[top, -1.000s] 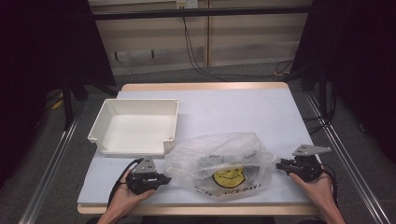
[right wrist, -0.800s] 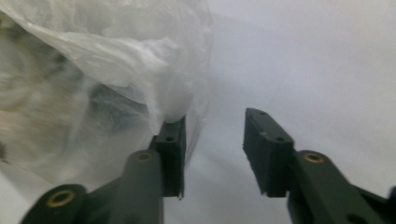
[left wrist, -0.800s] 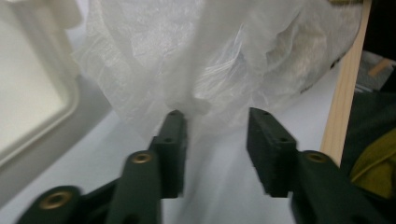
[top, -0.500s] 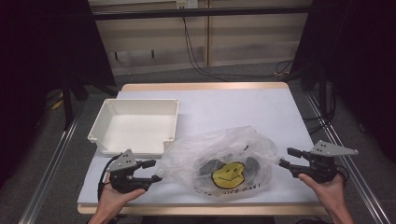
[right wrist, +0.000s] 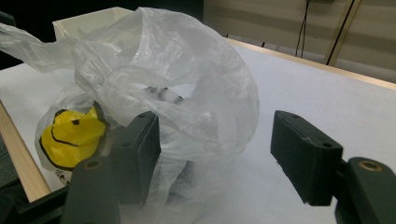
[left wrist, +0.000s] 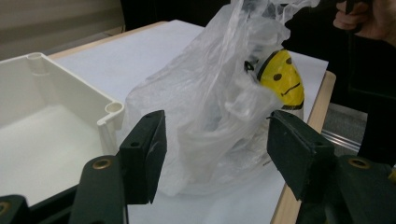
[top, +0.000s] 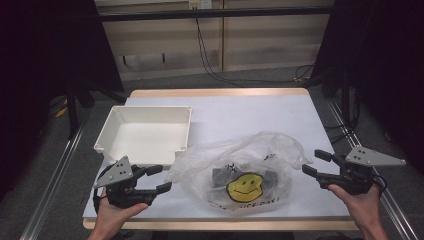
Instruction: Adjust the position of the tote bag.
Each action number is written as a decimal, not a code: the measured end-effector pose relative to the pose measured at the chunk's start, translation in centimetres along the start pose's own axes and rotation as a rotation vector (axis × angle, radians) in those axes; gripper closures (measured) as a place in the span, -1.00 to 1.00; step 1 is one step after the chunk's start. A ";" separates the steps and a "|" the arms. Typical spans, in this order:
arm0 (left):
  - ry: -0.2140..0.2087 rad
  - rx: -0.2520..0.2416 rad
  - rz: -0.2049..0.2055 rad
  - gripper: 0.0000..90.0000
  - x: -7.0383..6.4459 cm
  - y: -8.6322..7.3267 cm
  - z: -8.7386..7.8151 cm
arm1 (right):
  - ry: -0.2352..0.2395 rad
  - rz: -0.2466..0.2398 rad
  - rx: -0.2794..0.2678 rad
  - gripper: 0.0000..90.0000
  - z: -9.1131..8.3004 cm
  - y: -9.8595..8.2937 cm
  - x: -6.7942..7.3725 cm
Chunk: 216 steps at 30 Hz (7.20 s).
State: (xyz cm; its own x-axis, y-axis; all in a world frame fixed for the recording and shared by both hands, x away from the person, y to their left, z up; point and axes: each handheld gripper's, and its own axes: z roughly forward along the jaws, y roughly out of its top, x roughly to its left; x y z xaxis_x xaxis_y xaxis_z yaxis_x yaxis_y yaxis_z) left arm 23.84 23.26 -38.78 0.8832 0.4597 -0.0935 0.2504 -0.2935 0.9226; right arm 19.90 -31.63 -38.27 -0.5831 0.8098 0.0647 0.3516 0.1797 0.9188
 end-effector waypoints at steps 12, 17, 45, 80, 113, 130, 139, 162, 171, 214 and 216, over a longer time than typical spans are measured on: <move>-0.044 -0.043 0.017 0.23 -0.8 2.7 1.3 | 0.038 -0.034 -0.046 -0.17 -0.6 2.2 1.7; -0.093 -0.020 0.061 0.61 -1.4 4.2 3.7 | 0.098 -0.045 -0.055 0.29 0.2 3.4 2.1; -0.177 0.207 0.160 0.99 -2.7 6.1 15.9 | 0.197 -0.174 0.248 1.00 11.9 3.7 3.0; -0.155 0.414 0.203 0.97 -2.0 5.2 20.7 | 0.383 -0.243 0.443 1.00 14.8 1.6 5.9; -0.134 0.518 0.283 0.97 -2.1 3.3 15.1 | 0.133 -0.269 0.544 1.00 10.7 0.9 1.8; -0.135 0.616 0.227 0.98 -0.9 -0.5 14.8 | 0.130 -0.253 0.707 1.00 9.9 -3.2 1.0; -0.158 0.492 0.200 0.96 -0.8 1.7 13.4 | 0.160 -0.229 0.601 1.00 9.4 -2.0 1.1; -0.130 0.423 0.263 1.00 -1.5 4.2 17.7 | 0.158 -0.254 0.462 1.00 10.5 1.0 1.7; -0.067 0.501 0.282 1.00 -0.7 3.4 15.9 | 0.128 -0.250 0.500 1.00 10.0 0.0 0.8; -0.075 0.658 0.242 1.00 0.8 -1.5 15.2 | 0.038 -0.227 0.633 1.00 7.4 -5.3 -1.1; -0.092 0.640 0.205 1.00 1.3 -1.6 15.1 | 0.031 -0.224 0.633 1.00 7.4 -5.2 -1.0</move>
State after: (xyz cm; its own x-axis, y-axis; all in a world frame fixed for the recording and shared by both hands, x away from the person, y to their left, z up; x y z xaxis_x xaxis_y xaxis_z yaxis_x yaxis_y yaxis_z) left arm 30.55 11.62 -46.04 0.9608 0.2771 0.0025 0.2348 -0.8188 0.5240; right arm 24.03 -29.26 -46.02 -0.7093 0.7002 -0.0814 0.5758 0.6421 0.5062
